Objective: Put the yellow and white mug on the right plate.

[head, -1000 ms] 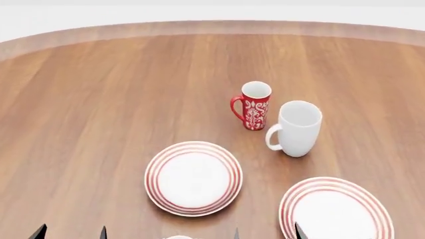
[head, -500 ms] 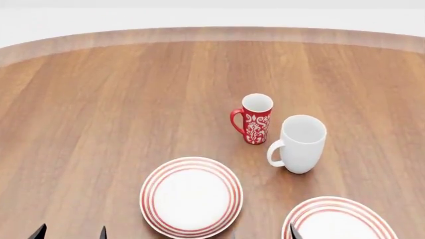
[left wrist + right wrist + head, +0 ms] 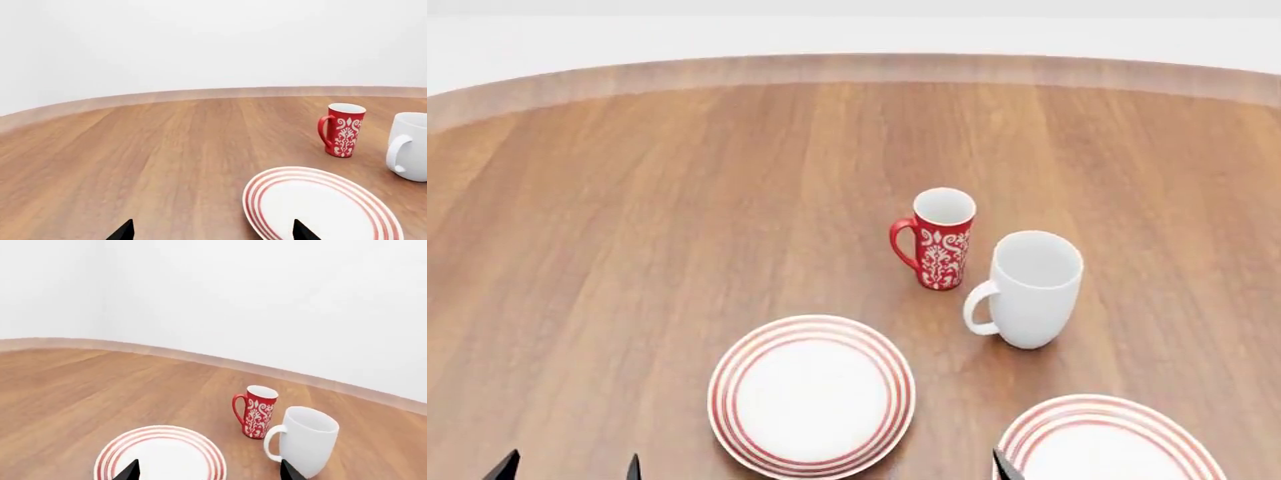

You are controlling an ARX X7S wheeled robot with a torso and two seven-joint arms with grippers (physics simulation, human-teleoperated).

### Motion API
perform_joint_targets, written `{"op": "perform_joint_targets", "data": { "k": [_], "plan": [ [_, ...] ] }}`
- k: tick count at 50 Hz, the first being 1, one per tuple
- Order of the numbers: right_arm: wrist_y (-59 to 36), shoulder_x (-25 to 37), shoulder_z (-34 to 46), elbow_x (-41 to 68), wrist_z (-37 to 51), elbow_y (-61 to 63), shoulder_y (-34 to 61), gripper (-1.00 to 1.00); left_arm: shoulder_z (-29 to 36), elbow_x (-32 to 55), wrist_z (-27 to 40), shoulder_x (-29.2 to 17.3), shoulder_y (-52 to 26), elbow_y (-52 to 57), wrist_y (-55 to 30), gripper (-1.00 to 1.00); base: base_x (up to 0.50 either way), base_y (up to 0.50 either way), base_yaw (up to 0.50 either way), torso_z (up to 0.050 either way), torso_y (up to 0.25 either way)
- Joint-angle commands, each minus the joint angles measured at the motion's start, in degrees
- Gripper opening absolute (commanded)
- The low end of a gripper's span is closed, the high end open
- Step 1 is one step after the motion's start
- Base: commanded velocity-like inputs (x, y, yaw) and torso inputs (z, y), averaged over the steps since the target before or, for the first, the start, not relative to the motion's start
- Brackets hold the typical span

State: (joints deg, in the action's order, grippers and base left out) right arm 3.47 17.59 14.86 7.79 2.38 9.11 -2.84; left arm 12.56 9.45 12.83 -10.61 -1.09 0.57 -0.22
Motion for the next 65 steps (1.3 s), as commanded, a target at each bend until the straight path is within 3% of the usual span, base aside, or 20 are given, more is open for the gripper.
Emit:
{"op": "perform_joint_targets", "data": {
  "k": [1, 37, 65],
  "plan": [
    [2.8, 2.6, -0.2, 2.0, -7.1, 1.1, -1.7, 1.0, -0.9, -0.8, -0.8, 0.8, 0.1, 0.5, -0.3, 1.0, 0.0, 0.0, 0.0, 0.0, 0.0],
    [13.2, 7.9, 8.5, 0.4, -19.2, -2.2, -5.8, 1.0, 0.3, 0.2, 0.1, -0.2, 0.2, 1.1, -0.5, 1.0, 0.0, 0.0, 0.0, 0.0, 0.0],
    [18.1, 7.1, 10.3, 5.0, -24.8, -13.4, -3.1, 1.0, 0.9, 0.7, 1.0, -0.7, -0.3, 0.5, 0.0, 1.0, 0.0, 0.0, 0.0, 0.0, 0.0]
  ]
}}
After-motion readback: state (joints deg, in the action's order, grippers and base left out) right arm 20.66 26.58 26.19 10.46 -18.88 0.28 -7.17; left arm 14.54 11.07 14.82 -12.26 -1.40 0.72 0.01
